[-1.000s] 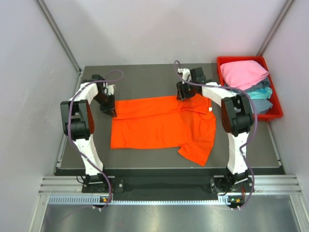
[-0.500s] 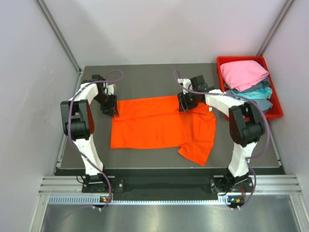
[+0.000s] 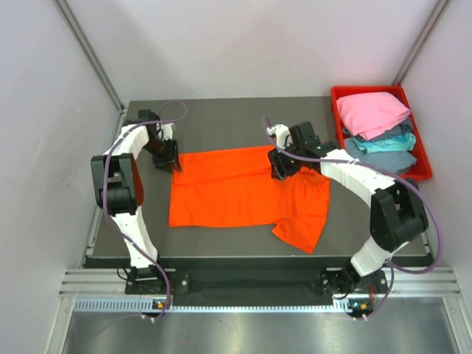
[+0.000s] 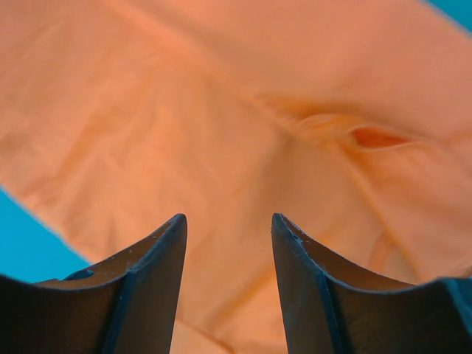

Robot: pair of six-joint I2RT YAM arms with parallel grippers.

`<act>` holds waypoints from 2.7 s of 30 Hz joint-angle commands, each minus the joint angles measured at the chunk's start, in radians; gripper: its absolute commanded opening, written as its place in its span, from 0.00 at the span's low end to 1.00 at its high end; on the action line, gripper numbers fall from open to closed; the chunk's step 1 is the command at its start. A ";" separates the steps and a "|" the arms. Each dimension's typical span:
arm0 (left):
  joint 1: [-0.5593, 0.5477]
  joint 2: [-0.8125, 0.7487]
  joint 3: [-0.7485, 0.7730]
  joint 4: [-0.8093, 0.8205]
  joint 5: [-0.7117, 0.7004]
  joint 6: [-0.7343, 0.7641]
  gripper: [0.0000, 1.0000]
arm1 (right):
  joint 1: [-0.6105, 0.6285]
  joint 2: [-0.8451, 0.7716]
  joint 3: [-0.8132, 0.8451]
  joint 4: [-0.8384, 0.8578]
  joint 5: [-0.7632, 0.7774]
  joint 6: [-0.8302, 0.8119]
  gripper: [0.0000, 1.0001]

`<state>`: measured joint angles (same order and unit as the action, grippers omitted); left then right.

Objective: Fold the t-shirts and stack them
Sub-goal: Fold the tshirt

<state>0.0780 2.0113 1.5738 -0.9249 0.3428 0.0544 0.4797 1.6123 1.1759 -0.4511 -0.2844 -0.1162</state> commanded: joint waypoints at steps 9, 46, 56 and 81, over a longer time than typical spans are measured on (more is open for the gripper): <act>0.005 -0.088 0.035 -0.018 -0.002 0.018 0.70 | -0.134 0.273 0.335 0.072 0.109 -0.108 0.52; 0.005 -0.126 -0.034 0.001 -0.024 0.001 0.69 | -0.204 0.409 0.306 0.038 0.016 -0.115 0.45; 0.005 -0.137 -0.043 0.003 -0.027 0.002 0.69 | -0.174 0.425 0.288 0.028 -0.019 -0.122 0.22; 0.005 -0.175 -0.109 0.073 0.025 -0.005 0.69 | -0.089 0.086 0.009 -0.026 0.005 -0.115 0.00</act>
<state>0.0784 1.8885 1.4693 -0.8944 0.3439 0.0505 0.3473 1.8046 1.2270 -0.4606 -0.2710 -0.2401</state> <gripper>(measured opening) 0.691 0.006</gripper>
